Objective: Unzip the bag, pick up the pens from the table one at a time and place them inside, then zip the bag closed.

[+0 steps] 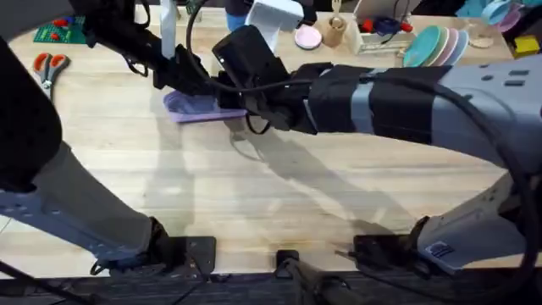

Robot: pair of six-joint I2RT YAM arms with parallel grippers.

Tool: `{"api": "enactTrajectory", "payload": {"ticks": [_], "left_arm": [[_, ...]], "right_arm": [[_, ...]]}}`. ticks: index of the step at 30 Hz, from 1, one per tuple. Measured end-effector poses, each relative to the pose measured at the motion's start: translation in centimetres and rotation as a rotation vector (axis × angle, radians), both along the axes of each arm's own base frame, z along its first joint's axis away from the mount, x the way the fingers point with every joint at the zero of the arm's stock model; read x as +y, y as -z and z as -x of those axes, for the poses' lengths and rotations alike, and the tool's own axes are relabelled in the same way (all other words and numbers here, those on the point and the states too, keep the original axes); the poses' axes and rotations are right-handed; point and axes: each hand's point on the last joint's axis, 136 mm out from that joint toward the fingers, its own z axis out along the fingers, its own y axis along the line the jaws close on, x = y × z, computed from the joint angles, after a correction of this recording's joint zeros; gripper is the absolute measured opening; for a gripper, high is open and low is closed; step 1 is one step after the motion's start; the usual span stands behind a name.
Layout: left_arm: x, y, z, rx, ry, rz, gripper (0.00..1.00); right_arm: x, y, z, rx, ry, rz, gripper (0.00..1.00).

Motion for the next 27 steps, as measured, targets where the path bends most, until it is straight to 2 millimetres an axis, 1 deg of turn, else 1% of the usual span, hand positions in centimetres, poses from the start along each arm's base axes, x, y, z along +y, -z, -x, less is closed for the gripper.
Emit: {"api": "enactTrajectory", "payload": {"ticks": [3, 4, 5, 6, 16, 19, 27], "left_arm": [[0.0, 0.0, 0.0, 0.000, 0.000, 0.000, 0.041], [0.0, 0.0, 0.0, 0.000, 0.000, 0.000, 0.042], [0.0, 0.0, 0.0, 0.000, 0.000, 0.000, 0.042], [0.0, 0.0, 0.0, 0.000, 0.000, 0.000, 0.042], [0.0, 0.0, 0.0, 0.000, 0.000, 0.000, 0.042], [0.0, 0.0, 0.0, 0.000, 0.000, 0.000, 0.042], [-0.1, -0.1, 0.0, -0.002, 0.000, 0.008, 0.042]], "right_arm": [[0.0, 0.0, 0.0, 0.000, 0.000, 0.000, 0.119], [0.0, 0.0, 0.0, 0.000, -0.001, -0.001, 0.071], [0.0, 0.0, 0.0, 0.001, -0.001, -0.004, 0.043], [0.1, -0.1, 0.0, 0.000, -0.001, -0.005, 0.037], [-0.1, 0.0, -0.3, 0.006, -0.007, -0.009, 0.033], [-0.2, -0.3, -0.3, -0.005, -0.021, 0.004, 0.033], [-1.1, -2.7, -0.8, -0.028, -0.036, -0.024, 0.030]]}}
